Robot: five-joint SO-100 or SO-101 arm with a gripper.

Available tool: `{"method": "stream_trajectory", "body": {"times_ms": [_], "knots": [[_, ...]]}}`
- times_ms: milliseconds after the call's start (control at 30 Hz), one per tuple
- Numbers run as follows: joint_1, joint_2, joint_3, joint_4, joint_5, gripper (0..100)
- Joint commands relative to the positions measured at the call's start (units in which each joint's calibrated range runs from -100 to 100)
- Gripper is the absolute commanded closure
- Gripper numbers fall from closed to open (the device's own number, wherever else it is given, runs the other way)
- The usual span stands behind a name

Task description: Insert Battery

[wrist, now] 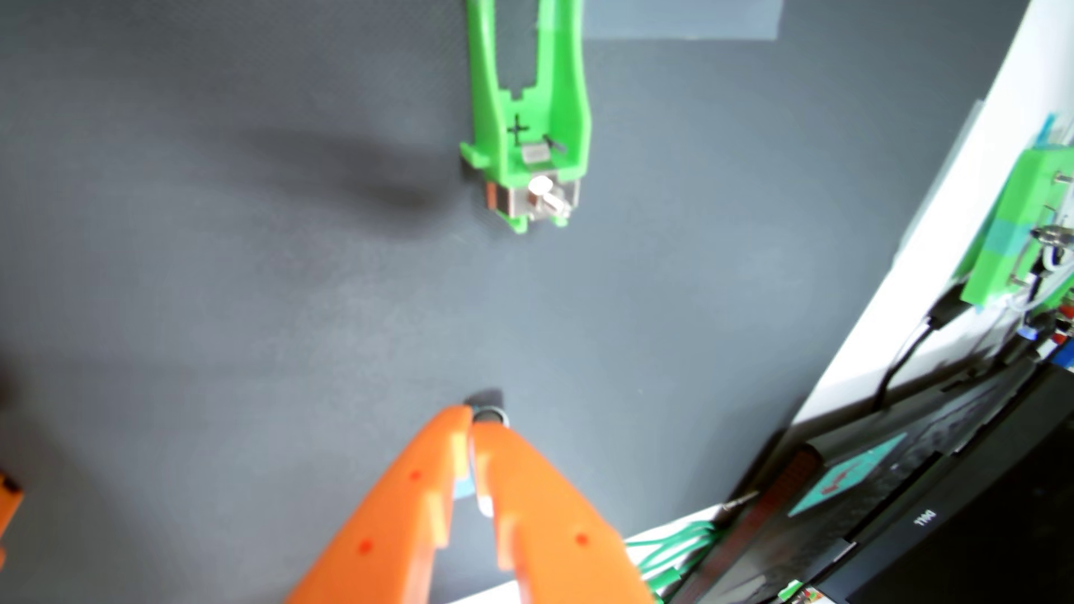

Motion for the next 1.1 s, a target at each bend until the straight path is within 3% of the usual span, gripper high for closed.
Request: {"method": "stream_trajectory", "body": {"times_ms": [0,233,333,600,833,1067], "knots": [[0.55,-0.15,-10.05,7.00,-0.25,99],[8.94,0.02,-15.90,10.56,0.52,99],[12.36,1.27,-16.62,10.47,4.64,99],[19.56,21.70,-25.99,12.25,6.13,99],[22.63,31.45,-37.06,17.50,9.12,99],[22.99,32.12,-35.80,16.99,13.08,99]]}}
